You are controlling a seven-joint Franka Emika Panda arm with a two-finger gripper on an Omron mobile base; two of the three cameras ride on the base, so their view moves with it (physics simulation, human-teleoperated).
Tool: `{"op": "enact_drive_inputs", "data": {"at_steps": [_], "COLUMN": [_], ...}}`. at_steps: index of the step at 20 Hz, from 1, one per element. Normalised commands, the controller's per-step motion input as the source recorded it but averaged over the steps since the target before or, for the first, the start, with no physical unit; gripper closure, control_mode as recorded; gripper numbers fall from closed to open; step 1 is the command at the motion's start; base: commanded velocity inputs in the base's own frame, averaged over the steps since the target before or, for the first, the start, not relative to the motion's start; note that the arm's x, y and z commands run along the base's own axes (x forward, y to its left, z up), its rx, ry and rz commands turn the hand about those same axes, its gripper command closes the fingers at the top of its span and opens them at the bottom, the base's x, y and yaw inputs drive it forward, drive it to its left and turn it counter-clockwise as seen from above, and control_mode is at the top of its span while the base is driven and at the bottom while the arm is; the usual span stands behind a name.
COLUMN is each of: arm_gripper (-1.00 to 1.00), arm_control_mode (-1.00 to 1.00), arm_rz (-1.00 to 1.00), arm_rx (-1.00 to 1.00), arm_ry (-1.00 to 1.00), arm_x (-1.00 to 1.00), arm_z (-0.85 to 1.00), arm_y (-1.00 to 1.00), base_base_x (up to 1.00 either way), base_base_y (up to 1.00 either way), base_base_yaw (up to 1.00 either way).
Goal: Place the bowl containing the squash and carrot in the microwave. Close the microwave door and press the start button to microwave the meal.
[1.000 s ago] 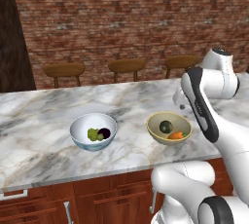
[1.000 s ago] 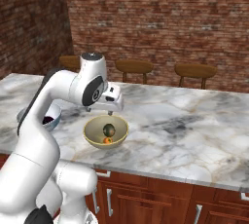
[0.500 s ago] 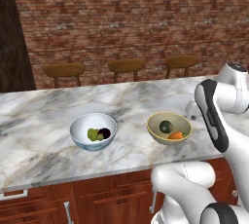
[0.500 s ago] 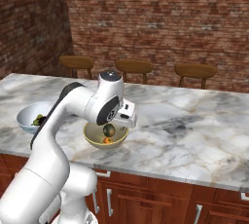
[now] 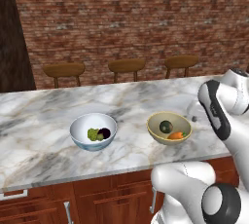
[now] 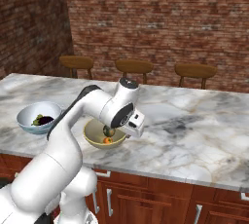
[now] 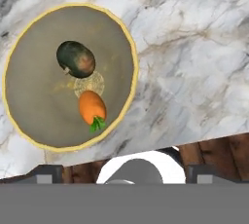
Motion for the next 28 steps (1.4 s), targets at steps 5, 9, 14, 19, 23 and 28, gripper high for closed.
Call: {"op": "enact_drive_inputs", "data": {"at_steps": [5, 9, 14, 19, 23, 28], "arm_gripper": [-1.0, -1.0, -1.0, -1.0, -1.0, -1.0], "arm_control_mode": [-1.0, -1.0, -1.0, -1.0, -1.0, -1.0], "arm_rz": [-0.19, -0.02, 0.0, 0.0, 0.0, 0.0], "arm_rx": [0.19, 0.16, 0.07, 0.04, 0.05, 0.05], "arm_ry": [0.1, -0.02, -0.09, -0.06, -0.02, 0.0], "arm_x": [0.31, 0.11, 0.04, 0.16, 0.29, 0.34], "arm_z": [-0.36, -0.6, -0.64, -0.3, -0.03, -0.03], "arm_y": [-0.1, 0.0, 0.0, 0.0, 0.0, 0.0], "base_base_x": [0.0, 0.0, 0.0, 0.0, 0.0, 0.0], "base_base_y": [0.0, 0.0, 0.0, 0.0, 0.0, 0.0], "base_base_yaw": [0.0, 0.0, 0.0, 0.0, 0.0, 0.0]}}
